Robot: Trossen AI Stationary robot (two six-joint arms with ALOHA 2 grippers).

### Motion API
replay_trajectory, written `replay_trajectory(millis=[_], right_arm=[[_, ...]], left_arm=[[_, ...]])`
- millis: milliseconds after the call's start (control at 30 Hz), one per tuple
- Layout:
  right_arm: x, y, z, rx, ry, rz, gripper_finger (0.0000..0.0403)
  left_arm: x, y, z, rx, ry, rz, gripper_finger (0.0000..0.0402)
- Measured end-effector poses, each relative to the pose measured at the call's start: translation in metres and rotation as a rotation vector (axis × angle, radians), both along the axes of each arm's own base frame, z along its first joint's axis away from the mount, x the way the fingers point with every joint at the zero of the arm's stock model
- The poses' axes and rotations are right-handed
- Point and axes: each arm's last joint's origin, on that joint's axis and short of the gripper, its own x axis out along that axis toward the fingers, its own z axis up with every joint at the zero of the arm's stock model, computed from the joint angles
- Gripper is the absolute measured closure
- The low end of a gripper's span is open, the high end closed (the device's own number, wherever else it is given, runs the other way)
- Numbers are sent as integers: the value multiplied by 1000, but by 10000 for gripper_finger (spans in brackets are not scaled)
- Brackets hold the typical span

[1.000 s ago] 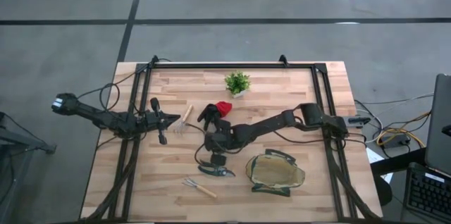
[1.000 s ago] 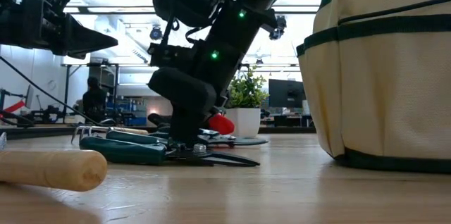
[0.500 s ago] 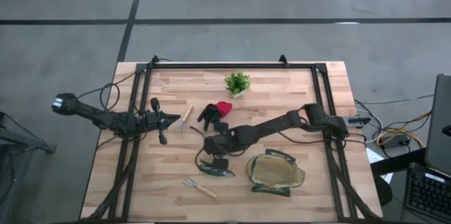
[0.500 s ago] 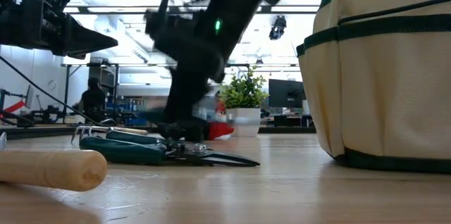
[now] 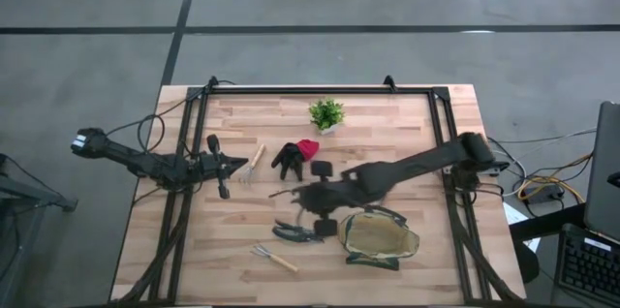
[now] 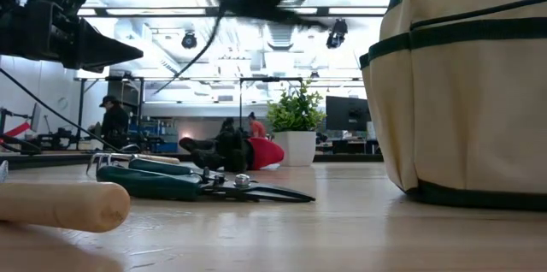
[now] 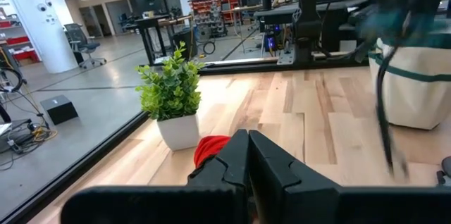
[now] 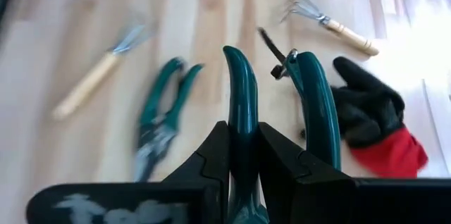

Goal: Pick & Place Garden tools in Gardening bag
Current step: Put the top shear scissors into the gardening bag

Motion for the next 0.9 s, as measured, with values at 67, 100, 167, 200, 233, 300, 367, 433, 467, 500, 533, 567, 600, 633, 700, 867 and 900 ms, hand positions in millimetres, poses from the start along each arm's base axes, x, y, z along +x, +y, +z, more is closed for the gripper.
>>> replay_trajectory(millis=[67,100,167,200,233,300,367,433,467,500,533,567,600,633,700,867,900], right_arm=[[-21,6,19,20,4,11,361],[-32,9,27,32,14,17,361],[-54,15,40,69,36,22,361],[-64,18,44,83,46,13,361],[-73,21,48,97,53,7,361],[-90,28,51,123,71,4,361],[-106,35,51,144,79,16,361],[-118,41,48,167,96,7,361],[-122,45,44,177,105,1,361],[-126,48,41,187,117,-9,361],[-130,50,37,194,131,-21,361],[-132,52,32,201,145,-34,361],[-134,54,29,205,155,-44,361],[-137,55,26,209,164,-52,361],[-140,58,20,213,184,-69,361],[-145,59,2,217,220,-124,362],[-144,59,-2,220,217,-125,362]], left_arm=[[0,0,0,1,4,1,390],[0,0,-1,2,7,0,390],[0,0,-1,2,7,1,390],[0,0,-1,2,7,0,390],[0,0,-1,2,8,0,390],[0,0,-1,3,9,0,390],[0,0,-1,4,12,0,390],[0,0,-1,5,14,0,390],[0,0,-1,4,14,0,390],[0,0,-1,4,14,0,390],[0,0,-1,5,14,0,390],[0,0,-1,5,14,0,390],[0,0,-1,5,14,0,390],[0,0,-1,5,15,0,390],[0,0,-1,5,15,0,390],[0,0,-2,6,18,0,390],[0,0,-2,6,18,0,390]])
